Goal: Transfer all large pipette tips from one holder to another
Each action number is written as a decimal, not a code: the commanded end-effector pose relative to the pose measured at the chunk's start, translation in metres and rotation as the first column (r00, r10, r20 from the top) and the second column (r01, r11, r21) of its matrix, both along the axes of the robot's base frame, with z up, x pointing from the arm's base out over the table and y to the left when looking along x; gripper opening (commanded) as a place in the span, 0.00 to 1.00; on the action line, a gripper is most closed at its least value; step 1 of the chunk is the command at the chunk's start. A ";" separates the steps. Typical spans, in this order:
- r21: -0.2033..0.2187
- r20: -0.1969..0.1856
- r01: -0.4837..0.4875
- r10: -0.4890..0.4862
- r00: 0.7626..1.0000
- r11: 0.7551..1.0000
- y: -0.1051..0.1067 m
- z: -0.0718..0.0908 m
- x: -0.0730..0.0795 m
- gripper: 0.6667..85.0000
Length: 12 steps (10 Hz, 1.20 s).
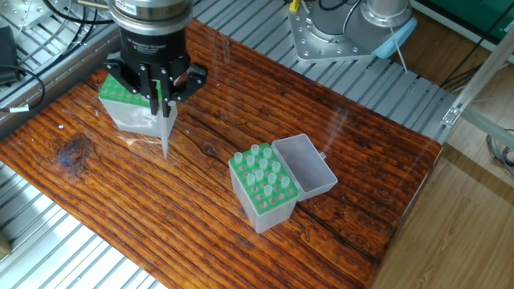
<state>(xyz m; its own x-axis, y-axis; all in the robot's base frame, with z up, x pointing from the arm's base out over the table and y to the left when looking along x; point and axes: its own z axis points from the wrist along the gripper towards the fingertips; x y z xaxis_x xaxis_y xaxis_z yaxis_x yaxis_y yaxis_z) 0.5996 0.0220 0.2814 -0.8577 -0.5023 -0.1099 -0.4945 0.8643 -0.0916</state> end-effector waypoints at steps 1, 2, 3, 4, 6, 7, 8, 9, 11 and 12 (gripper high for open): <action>0.055 0.004 0.168 -0.169 0.986 0.984 -0.001 -0.002 0.000 0.17; 0.011 0.016 0.186 -0.186 0.982 0.982 -0.013 -0.001 0.001 0.16; -0.029 0.034 0.155 -0.154 0.987 0.987 -0.023 0.000 0.004 0.16; -0.041 0.028 0.105 -0.104 0.994 0.994 -0.024 0.000 0.003 0.16; -0.090 0.018 0.083 -0.081 0.997 0.993 -0.035 0.000 0.000 0.15; -0.063 0.015 0.077 -0.076 0.997 0.995 -0.028 0.000 0.000 0.14; -0.013 0.008 0.099 -0.099 0.995 0.995 -0.019 -0.001 0.002 0.14; 0.017 0.005 0.086 -0.086 0.996 0.996 -0.038 0.003 0.019 0.14; 0.051 0.011 0.061 -0.062 0.998 0.997 -0.078 0.018 0.042 0.15; 0.047 0.016 0.046 -0.047 0.999 0.998 -0.100 0.026 0.046 0.15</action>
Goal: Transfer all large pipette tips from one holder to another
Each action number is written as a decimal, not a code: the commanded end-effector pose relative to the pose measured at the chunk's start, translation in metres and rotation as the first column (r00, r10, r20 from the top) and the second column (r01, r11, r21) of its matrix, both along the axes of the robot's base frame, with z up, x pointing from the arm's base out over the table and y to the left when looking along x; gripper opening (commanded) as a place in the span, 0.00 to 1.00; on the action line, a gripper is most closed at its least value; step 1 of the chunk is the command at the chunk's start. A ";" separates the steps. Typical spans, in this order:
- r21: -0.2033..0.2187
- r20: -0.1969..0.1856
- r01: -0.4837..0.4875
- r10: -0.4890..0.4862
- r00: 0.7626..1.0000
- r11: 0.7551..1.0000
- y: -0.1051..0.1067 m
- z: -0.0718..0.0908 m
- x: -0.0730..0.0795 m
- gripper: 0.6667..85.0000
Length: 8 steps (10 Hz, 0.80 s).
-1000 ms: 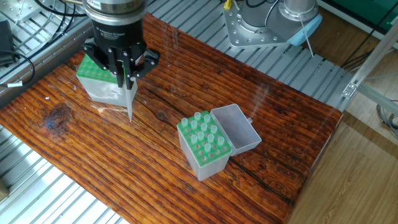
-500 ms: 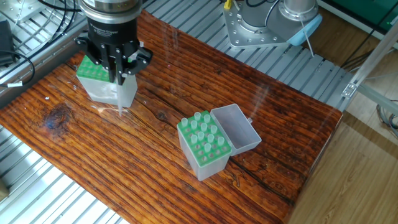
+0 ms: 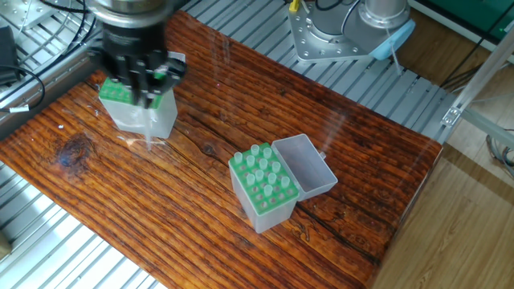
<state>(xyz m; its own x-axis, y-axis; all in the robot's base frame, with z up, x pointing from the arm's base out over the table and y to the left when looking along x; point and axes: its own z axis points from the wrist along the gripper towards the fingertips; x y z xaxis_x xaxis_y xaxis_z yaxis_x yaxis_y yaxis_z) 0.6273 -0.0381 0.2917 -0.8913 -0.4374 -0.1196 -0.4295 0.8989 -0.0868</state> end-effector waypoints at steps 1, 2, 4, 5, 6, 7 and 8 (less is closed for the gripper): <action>0.055 0.017 -0.038 0.037 0.999 0.998 -0.051 0.017 0.017 0.15; 0.072 0.024 -0.053 0.051 0.998 0.996 -0.061 0.015 0.013 0.16; 0.084 0.022 -0.083 0.081 0.996 0.993 -0.085 0.011 -0.006 0.17; 0.052 0.004 -0.083 0.083 0.997 0.995 -0.102 0.007 -0.020 0.17; 0.025 -0.005 -0.084 0.084 0.996 0.996 -0.117 0.002 -0.029 0.17; 0.022 -0.013 -0.087 0.087 0.996 0.996 -0.126 -0.002 -0.036 0.17; 0.017 -0.036 -0.082 0.082 0.996 0.997 -0.134 -0.001 -0.049 0.17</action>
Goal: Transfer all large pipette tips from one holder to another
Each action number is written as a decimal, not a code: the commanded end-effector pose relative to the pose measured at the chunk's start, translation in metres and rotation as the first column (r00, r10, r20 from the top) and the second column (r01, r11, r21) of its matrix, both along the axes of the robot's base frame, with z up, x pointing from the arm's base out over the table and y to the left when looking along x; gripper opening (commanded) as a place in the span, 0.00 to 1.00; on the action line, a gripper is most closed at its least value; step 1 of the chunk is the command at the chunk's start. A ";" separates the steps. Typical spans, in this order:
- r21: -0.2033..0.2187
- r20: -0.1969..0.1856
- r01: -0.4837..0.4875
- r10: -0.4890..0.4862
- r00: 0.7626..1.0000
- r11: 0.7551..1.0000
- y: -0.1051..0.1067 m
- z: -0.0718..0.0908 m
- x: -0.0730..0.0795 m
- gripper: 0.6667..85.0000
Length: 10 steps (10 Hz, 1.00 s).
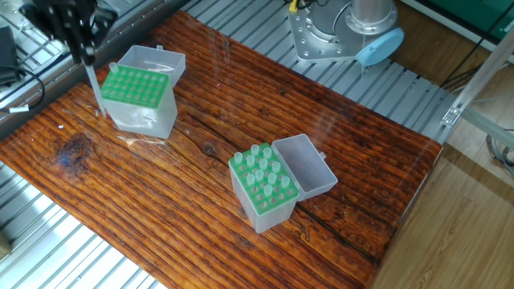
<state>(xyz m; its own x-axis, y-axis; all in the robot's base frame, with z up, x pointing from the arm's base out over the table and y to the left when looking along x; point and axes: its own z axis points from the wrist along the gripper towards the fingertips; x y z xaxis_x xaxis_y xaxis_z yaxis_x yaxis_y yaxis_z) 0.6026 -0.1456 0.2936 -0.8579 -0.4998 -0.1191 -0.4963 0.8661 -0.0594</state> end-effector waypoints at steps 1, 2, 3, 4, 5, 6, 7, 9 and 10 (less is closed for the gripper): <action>-0.016 -0.044 0.007 -0.008 0.999 1.000 -0.030 -0.002 -0.038 0.17; -0.015 -0.044 0.012 -0.012 0.999 1.000 -0.033 -0.003 -0.047 0.17; -0.001 -0.038 0.010 -0.010 0.999 1.000 -0.034 -0.006 -0.050 0.17; 0.011 -0.040 0.010 -0.010 0.999 1.000 -0.035 -0.008 -0.056 0.17; 0.006 -0.049 0.010 -0.010 0.999 1.000 -0.039 -0.010 -0.061 0.17; 0.003 -0.050 0.010 -0.010 0.999 1.000 -0.041 -0.012 -0.063 0.17; 0.003 -0.050 0.009 -0.009 0.999 1.000 -0.041 -0.011 -0.063 0.17; 0.008 -0.060 0.019 -0.019 0.998 1.000 -0.026 -0.003 -0.053 0.18; 0.016 -0.074 0.030 -0.029 0.997 0.999 -0.019 0.001 -0.053 0.18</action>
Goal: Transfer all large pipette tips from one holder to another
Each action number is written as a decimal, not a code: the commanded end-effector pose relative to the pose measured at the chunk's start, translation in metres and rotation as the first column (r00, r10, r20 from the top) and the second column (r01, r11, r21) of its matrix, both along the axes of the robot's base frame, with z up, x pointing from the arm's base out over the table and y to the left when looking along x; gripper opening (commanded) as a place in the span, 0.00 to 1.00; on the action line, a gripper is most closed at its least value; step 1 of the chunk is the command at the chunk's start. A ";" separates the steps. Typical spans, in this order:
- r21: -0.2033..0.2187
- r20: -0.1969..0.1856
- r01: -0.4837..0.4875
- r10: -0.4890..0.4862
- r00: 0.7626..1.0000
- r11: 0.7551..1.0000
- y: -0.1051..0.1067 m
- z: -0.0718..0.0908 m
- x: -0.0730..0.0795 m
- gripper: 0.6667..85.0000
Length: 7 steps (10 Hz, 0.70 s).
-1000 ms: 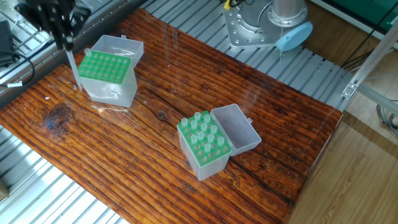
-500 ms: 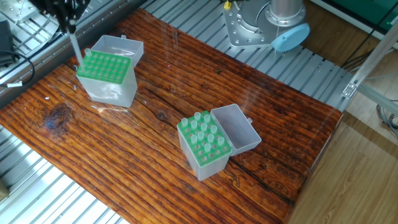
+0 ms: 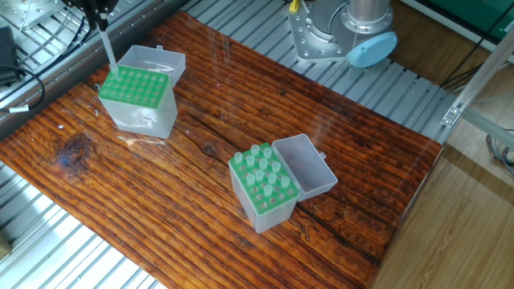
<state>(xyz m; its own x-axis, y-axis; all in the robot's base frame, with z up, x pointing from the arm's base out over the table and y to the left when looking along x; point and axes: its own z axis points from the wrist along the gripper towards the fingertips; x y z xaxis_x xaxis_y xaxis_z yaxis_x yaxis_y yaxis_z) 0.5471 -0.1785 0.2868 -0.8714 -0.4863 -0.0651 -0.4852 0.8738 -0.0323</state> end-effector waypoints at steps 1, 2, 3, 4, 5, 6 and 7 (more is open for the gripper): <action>0.028 -0.029 0.022 -0.021 0.999 0.999 0.016 0.007 -0.002 0.18; 0.034 -0.032 0.022 -0.021 0.999 0.999 0.013 0.003 -0.010 0.18; 0.026 -0.038 0.022 -0.021 0.999 0.999 0.006 -0.001 -0.017 0.18; 0.009 -0.054 0.019 -0.019 0.998 1.000 -0.002 -0.005 -0.026 0.18; -0.007 -0.065 0.018 -0.018 0.998 1.000 -0.009 -0.007 -0.031 0.18; -0.011 -0.066 0.015 -0.015 0.998 1.000 -0.013 -0.008 -0.034 0.18; -0.013 -0.068 0.013 -0.014 0.998 1.000 -0.014 -0.008 -0.035 0.18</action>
